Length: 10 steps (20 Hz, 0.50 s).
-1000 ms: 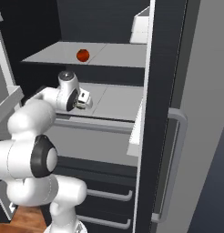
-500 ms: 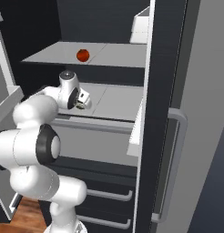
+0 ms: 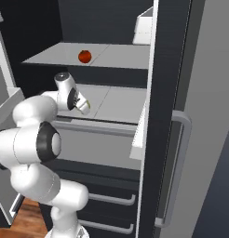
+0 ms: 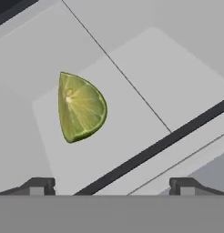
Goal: Place the cold items (tomato and lemon wedge) from the fridge in one tupperware on the dining counter. Place the warm items (hot dog and kebab skewer) in the stove area in another tupperware.
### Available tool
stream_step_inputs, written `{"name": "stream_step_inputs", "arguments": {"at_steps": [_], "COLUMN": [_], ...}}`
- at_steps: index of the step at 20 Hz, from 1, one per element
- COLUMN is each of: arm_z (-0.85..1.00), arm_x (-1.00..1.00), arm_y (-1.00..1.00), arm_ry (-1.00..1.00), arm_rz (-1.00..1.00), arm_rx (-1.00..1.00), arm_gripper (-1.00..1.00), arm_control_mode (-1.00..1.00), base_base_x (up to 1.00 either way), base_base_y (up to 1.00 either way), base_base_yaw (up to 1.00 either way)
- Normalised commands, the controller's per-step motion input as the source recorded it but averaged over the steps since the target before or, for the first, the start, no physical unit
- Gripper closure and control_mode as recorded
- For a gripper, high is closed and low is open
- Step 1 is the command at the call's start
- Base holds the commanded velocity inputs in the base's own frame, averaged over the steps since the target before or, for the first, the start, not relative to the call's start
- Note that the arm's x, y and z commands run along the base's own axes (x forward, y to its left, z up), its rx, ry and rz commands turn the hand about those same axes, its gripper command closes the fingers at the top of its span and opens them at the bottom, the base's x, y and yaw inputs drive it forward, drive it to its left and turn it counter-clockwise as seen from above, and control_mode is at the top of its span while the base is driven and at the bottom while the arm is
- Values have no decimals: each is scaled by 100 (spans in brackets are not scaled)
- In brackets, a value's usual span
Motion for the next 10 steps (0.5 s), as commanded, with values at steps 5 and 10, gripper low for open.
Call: {"name": "stream_step_inputs", "arguments": {"at_steps": [5,10], "arm_z": [-6,-28], "arm_x": [36,31], "arm_y": [2,3], "arm_ry": [-3,0], "arm_rz": [-10,-10], "arm_rx": [0,3], "arm_gripper": [-100,-100], "arm_control_mode": [-100,-100], "base_base_x": [0,0], "base_base_y": [0,0], "base_base_yaw": [0,0]}}
